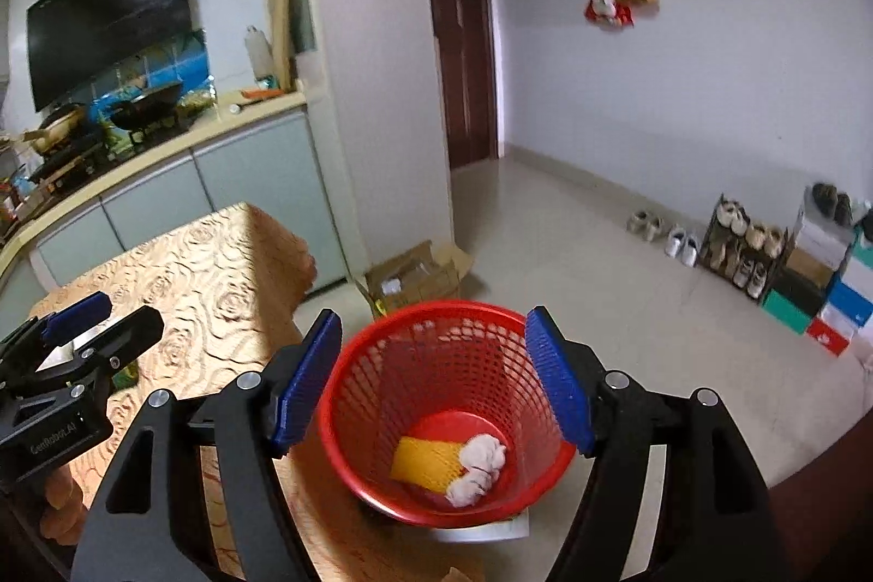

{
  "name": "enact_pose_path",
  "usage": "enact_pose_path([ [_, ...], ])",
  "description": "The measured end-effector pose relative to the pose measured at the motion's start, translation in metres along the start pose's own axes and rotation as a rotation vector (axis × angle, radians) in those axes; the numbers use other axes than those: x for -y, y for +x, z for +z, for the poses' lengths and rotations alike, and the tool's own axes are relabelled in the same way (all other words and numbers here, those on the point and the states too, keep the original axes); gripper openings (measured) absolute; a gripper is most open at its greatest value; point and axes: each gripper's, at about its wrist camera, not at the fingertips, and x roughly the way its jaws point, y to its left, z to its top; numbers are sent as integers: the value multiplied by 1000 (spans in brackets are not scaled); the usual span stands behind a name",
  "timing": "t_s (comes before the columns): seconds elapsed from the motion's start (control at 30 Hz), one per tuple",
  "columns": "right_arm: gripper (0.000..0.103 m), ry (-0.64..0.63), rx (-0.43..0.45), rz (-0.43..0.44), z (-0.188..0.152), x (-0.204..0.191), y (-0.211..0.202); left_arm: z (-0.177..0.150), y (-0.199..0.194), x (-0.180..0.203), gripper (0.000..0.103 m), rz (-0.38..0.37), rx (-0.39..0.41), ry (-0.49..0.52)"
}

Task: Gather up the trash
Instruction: 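Open the left tool and right tool to drop both nets into the wastebasket, then move both open tools back over the table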

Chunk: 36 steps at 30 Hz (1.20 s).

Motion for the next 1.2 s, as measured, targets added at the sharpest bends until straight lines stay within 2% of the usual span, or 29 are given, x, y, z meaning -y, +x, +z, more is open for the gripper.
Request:
enact_pose_path([
  [0.43, 68, -76, 53, 106, -4, -64, -26, -10, -77, -67, 76, 240, 80, -82],
  [0.83, 69, -166, 31, 234, -17, -143, -30, -70, -138, -174, 78, 482, 36, -214],
  [1.0, 69, -206, 10, 274, -24, -176, -24, -96, -150, -198, 79, 519, 2, -250],
  [1.2, 70, -254, -21, 311, -30, -209, -13, -123, -137, -220, 79, 473, -78, -309],
])
